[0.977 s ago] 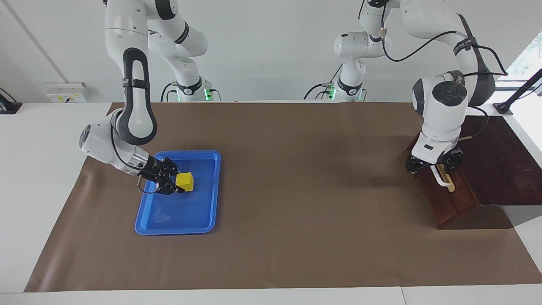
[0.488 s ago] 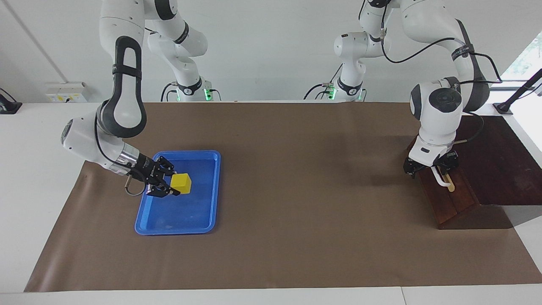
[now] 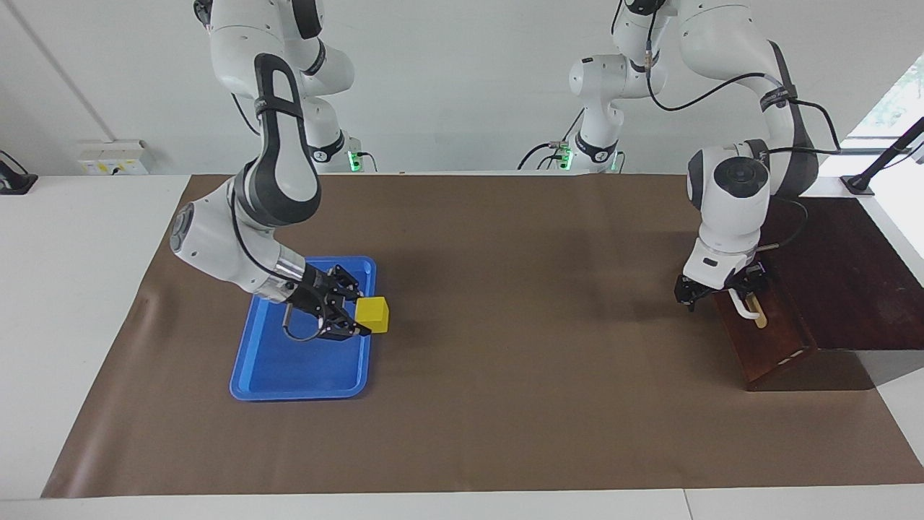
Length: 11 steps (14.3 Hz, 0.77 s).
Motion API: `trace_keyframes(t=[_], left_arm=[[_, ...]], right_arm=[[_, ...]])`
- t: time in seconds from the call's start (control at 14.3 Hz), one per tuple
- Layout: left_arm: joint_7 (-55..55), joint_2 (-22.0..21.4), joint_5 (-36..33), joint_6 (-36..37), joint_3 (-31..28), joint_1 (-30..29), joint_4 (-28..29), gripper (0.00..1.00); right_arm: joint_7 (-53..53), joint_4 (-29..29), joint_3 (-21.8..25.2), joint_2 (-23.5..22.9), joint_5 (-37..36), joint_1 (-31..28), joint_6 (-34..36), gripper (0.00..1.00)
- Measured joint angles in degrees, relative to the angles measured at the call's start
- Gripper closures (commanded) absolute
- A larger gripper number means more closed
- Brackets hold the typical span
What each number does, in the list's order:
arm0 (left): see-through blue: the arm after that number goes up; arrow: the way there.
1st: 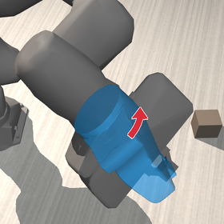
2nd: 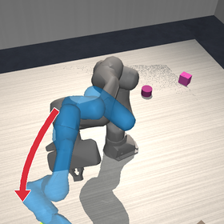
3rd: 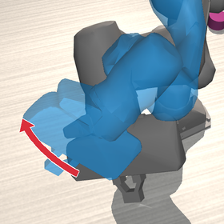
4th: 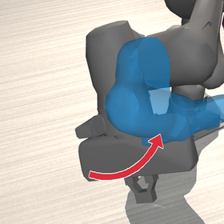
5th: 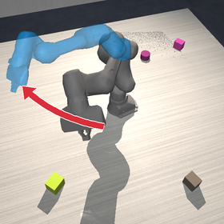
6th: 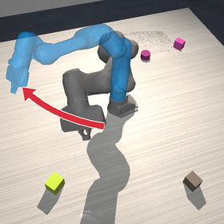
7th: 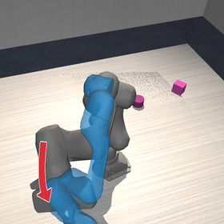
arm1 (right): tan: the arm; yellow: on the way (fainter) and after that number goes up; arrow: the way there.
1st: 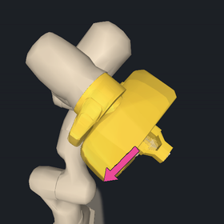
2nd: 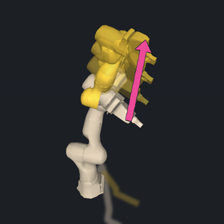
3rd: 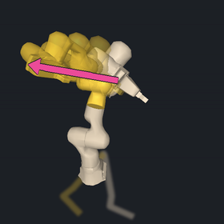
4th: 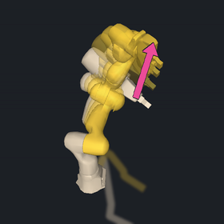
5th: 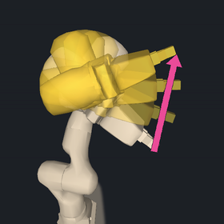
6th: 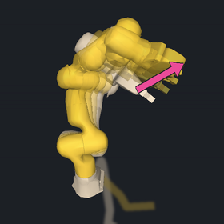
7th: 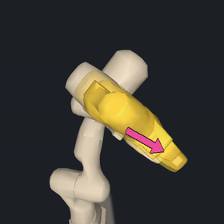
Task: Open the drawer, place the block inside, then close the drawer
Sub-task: 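Lift the block with the right gripper while the left gripper opens the drawer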
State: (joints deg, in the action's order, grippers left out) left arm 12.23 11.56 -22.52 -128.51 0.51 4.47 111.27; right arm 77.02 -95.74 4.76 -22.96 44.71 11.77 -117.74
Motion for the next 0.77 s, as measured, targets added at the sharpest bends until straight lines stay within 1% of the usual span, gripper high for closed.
trace_keyframes(t=[0.21,0.42,0.77], left_arm=[[3.6,0.0,0.0,0.0,0.3,3.6,0.0,0.0],[4.5,0.0,0.2,0.0,0.4,5.3,0.0,0.0],[8.8,0.0,2.3,0.2,0.4,8.8,-0.2,0.0]], right_arm=[[7.6,2.6,0.0,-1.1,0.0,5.5,-2.4,1.0],[14.0,5.6,0.0,-2.3,-1.2,9.9,-2.9,1.0],[18.9,8.0,0.0,-3.7,-1.3,13.8,-5.9,1.0]])
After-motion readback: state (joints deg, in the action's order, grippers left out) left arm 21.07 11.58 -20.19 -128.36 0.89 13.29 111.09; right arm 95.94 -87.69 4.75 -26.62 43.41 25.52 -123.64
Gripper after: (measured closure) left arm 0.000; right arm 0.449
